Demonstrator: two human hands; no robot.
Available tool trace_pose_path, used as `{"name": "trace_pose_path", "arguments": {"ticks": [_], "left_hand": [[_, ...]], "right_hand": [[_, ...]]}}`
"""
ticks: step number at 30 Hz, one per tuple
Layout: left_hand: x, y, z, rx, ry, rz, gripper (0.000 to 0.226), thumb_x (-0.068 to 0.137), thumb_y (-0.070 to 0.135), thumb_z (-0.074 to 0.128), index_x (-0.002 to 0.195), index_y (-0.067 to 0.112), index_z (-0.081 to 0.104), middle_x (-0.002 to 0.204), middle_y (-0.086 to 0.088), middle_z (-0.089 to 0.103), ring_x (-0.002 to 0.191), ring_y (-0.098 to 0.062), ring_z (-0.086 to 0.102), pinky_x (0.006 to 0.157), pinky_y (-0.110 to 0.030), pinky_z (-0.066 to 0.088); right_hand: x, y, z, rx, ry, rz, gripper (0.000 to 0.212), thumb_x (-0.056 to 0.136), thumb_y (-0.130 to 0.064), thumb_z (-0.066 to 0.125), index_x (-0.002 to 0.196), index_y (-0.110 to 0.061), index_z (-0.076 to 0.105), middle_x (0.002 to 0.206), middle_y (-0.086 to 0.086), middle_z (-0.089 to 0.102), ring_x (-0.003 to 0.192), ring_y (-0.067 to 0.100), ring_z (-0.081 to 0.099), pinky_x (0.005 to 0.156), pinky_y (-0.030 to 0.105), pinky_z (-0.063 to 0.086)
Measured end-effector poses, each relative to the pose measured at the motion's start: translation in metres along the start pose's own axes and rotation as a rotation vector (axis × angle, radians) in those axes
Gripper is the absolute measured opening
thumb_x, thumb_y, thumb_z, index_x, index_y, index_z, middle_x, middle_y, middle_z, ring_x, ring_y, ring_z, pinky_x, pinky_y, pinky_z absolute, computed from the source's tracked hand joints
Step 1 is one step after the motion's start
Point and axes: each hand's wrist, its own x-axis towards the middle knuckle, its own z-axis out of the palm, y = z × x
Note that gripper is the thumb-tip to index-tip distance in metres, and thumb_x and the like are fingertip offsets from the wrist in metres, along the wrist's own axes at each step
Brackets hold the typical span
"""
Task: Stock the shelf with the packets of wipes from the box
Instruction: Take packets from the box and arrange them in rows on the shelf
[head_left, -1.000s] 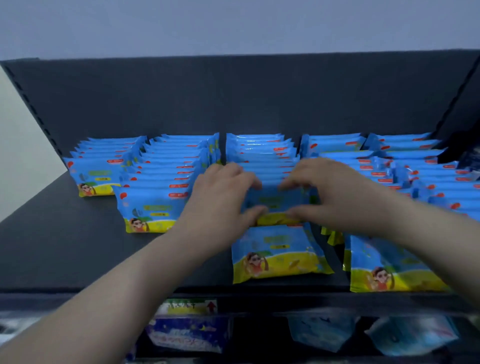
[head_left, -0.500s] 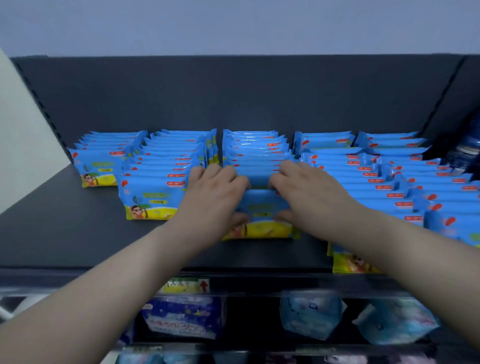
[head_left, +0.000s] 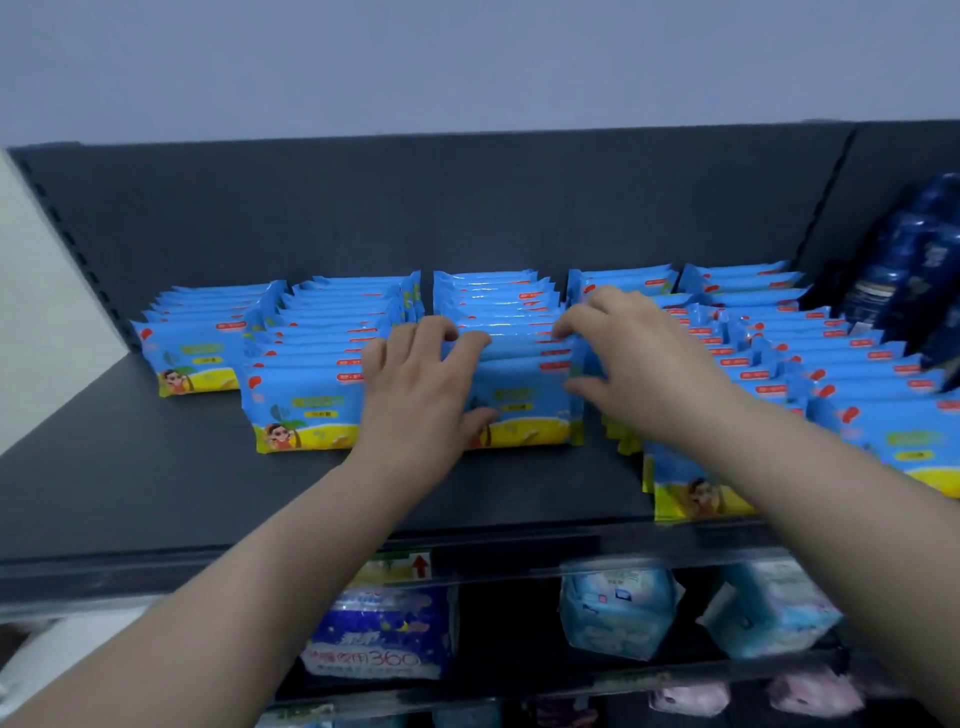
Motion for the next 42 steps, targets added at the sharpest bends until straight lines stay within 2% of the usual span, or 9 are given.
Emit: {"name": "trace_pose_path", "arguments": {"ticks": [6, 11, 16, 19, 23, 27, 31, 35, 42], "left_hand": [[-0.006, 0.040, -0.002, -0.159, 0.055, 0.142, 0.058, 0.062, 0.046, 0.077, 0.113, 0.023, 0.061, 0.108, -0.004, 0.058, 0.100, -0.031, 0.051, 0.080, -0.037, 0.025], [-0.009, 0.091, 0.008, -0.257, -0.058, 0.240, 0.059, 0.071, 0.062, 0.051, 0.110, 0.019, 0.062, 0.100, -0.001, 0.061, 0.096, -0.028, 0.053, 0.077, -0.036, 0.024], [0.003, 0.121, 0.019, -0.276, -0.158, 0.215, 0.065, 0.065, 0.056, 0.074, 0.117, 0.020, 0.059, 0.103, -0.002, 0.058, 0.102, -0.029, 0.052, 0.082, -0.036, 0.025], [0.008, 0.127, 0.024, -0.291, -0.108, 0.181, 0.058, 0.055, 0.050, 0.082, 0.100, 0.021, 0.060, 0.095, -0.003, 0.058, 0.090, -0.030, 0.056, 0.074, -0.035, 0.024], [0.019, 0.129, 0.026, -0.215, -0.088, 0.143, 0.058, 0.054, 0.047, 0.083, 0.099, 0.023, 0.056, 0.108, -0.002, 0.055, 0.099, -0.029, 0.053, 0.078, -0.035, 0.023], [0.027, 0.130, 0.017, -0.180, -0.236, 0.127, 0.081, 0.067, 0.062, 0.069, 0.134, 0.027, 0.038, 0.130, 0.006, 0.044, 0.121, -0.021, 0.037, 0.092, -0.033, 0.019], [0.041, 0.132, 0.013, -0.147, -0.384, 0.098, 0.092, 0.063, 0.076, 0.059, 0.139, 0.032, 0.034, 0.125, 0.008, 0.037, 0.122, -0.017, 0.029, 0.096, -0.031, 0.015], [0.064, 0.136, 0.012, -0.079, -0.566, 0.110, 0.120, 0.056, 0.089, 0.051, 0.150, 0.023, 0.014, 0.154, 0.001, 0.017, 0.140, -0.019, 0.009, 0.111, -0.037, 0.006], [0.080, 0.138, 0.014, -0.084, -0.643, 0.208, 0.114, 0.040, 0.088, 0.030, 0.132, 0.021, 0.039, 0.129, 0.002, 0.049, 0.125, -0.019, 0.037, 0.107, -0.037, 0.021]], "right_hand": [[-0.058, 0.067, -0.022, 0.093, -0.019, 0.167, 0.050, 0.070, -0.032, 0.080, 0.115, -0.018, 0.062, 0.106, 0.006, 0.057, 0.101, 0.029, 0.054, 0.089, 0.040, 0.043], [-0.101, 0.092, -0.021, 0.027, -0.205, 0.184, 0.072, 0.061, -0.062, 0.074, 0.122, -0.026, 0.059, 0.114, 0.001, 0.056, 0.105, 0.027, 0.050, 0.092, 0.044, 0.041], [-0.104, 0.099, -0.008, -0.130, -0.098, 0.111, 0.065, 0.057, -0.041, 0.086, 0.113, -0.022, 0.060, 0.103, 0.002, 0.057, 0.097, 0.029, 0.052, 0.081, 0.041, 0.037], [-0.094, 0.105, -0.006, -0.121, -0.027, 0.076, 0.062, 0.049, -0.038, 0.088, 0.101, -0.021, 0.060, 0.094, 0.002, 0.055, 0.087, 0.029, 0.051, 0.074, 0.037, 0.035], [-0.084, 0.113, -0.005, -0.064, -0.038, 0.023, 0.063, 0.051, -0.041, 0.087, 0.103, -0.022, 0.056, 0.112, 0.003, 0.054, 0.101, 0.030, 0.052, 0.083, 0.040, 0.039], [-0.080, 0.128, -0.008, 0.043, -0.094, 0.007, 0.076, 0.069, -0.054, 0.073, 0.134, -0.027, 0.044, 0.122, -0.004, 0.051, 0.114, 0.022, 0.047, 0.096, 0.039, 0.034], [-0.071, 0.133, -0.011, -0.027, -0.149, -0.058, 0.084, 0.072, -0.060, 0.066, 0.142, -0.029, 0.032, 0.122, -0.005, 0.043, 0.116, 0.019, 0.040, 0.096, 0.035, 0.029], [-0.057, 0.140, -0.016, -0.037, -0.240, -0.131, 0.098, 0.071, -0.067, 0.061, 0.148, -0.028, 0.015, 0.149, -0.004, 0.021, 0.134, 0.019, 0.023, 0.112, 0.035, 0.019], [-0.040, 0.137, -0.015, -0.044, -0.477, -0.169, 0.120, 0.068, -0.066, 0.066, 0.149, -0.023, -0.010, 0.158, -0.004, -0.006, 0.145, 0.012, -0.003, 0.117, 0.035, -0.002]]}}
